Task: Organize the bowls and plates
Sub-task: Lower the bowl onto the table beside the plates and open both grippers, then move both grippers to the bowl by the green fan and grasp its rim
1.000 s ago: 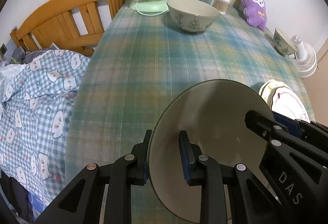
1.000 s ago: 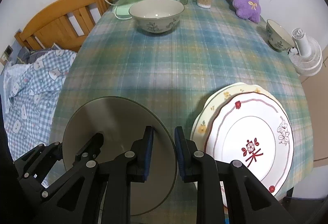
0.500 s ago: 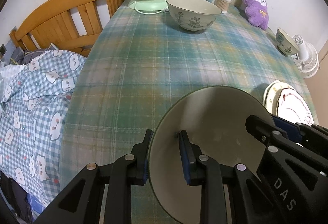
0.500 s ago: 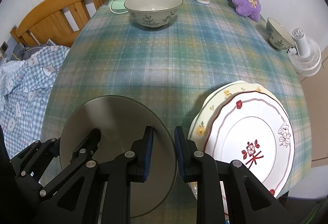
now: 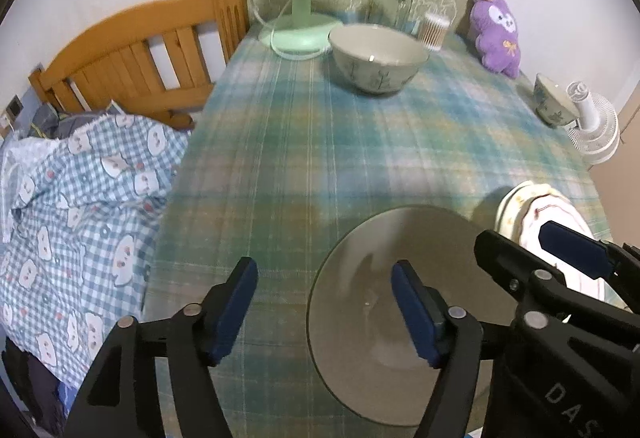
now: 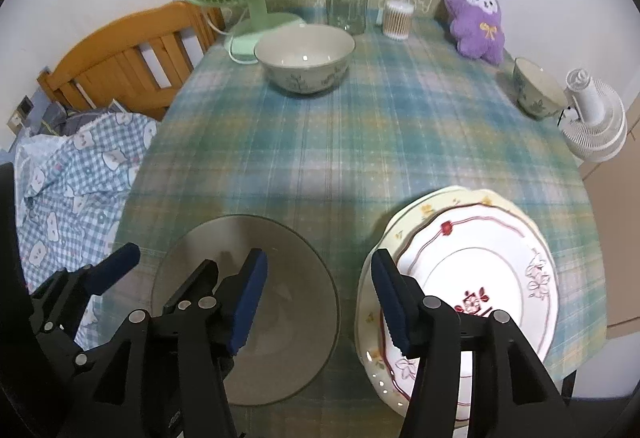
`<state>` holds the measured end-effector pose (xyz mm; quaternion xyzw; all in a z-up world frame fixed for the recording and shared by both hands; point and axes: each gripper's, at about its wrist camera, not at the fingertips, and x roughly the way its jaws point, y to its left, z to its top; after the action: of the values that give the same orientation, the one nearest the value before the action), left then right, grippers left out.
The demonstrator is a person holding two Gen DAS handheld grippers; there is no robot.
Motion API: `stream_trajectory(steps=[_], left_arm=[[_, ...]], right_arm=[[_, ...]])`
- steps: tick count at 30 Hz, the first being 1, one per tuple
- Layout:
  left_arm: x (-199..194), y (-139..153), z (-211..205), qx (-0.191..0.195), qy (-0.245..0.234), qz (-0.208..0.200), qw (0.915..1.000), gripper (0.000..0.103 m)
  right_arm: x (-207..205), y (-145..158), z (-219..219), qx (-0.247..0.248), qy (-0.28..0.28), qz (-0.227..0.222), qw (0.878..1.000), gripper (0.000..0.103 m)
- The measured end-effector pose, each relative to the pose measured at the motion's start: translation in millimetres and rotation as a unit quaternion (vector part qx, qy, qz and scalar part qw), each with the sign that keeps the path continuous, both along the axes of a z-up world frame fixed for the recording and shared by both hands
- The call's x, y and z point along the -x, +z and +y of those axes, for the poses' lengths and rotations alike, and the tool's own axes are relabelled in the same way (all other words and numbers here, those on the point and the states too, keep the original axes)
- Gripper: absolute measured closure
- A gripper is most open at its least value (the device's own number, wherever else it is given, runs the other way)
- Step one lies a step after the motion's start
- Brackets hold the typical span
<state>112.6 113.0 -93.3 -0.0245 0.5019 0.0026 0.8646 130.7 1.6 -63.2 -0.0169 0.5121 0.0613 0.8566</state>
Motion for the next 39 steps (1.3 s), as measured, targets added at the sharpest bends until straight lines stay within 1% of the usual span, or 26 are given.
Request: stream_trajectory(steps=[1, 3, 4, 7, 11, 17, 21, 29, 34, 39], left_arm=[[1.6, 4.5, -1.5, -0.003, -0.001, -0.005, 1.0000, 0.026], [5.8, 15.6, -4.4, -0.006, -0.002, -0.019, 0.9998, 0.021], [8.3, 21.7, -6.0, -0.006, -0.002, -0.027, 0.9996, 0.019], [11.9, 36.3, -9.6, -0.008, 0.002, -0.041, 0.9991, 0.016], [13.5, 55.9, -13.9, 0.000, 0.002, -0.055, 0.9985, 0.015], [3.2, 80.8, -21.1, -0.005, -0.012, -0.082, 0.9966, 0.014], [-13.5, 93.8, -21.6, -0.002, -0.021, -0.094, 0.9953, 0.014], [-64.0, 105.2, -16.3, 0.006, -0.044, -0.107, 0.9933, 0.014], [-101.1, 104.8, -15.5, 0.006, -0.048, -0.107, 0.9931, 0.014], [-135.2, 98.4, -16.4, 0.008, -0.038, -0.105, 0.9937, 0.014]], right_arm=[[2.1, 4.7, -1.0, -0.003, 0.002, -0.006, 1.000, 0.044], [5.4, 13.9, -2.6, -0.011, 0.006, -0.016, 1.000, 0.040], [7.5, 20.3, -3.8, -0.013, 0.008, -0.025, 1.000, 0.036], [13.7, 37.6, -6.3, -0.013, 0.011, -0.048, 0.999, 0.030], [16.7, 58.3, -8.4, -0.015, 0.013, -0.071, 0.997, 0.025], [7.5, 84.3, -13.5, -0.009, -0.008, -0.096, 0.995, 0.023], [-9.0, 99.0, -13.0, 0.000, -0.023, -0.106, 0.994, 0.023], [-59.3, 110.1, -4.1, 0.013, -0.044, -0.118, 0.992, 0.023], [-95.5, 109.6, -2.9, 0.018, -0.057, -0.114, 0.992, 0.023], [-130.6, 104.2, -3.3, 0.023, -0.052, -0.110, 0.992, 0.023]])
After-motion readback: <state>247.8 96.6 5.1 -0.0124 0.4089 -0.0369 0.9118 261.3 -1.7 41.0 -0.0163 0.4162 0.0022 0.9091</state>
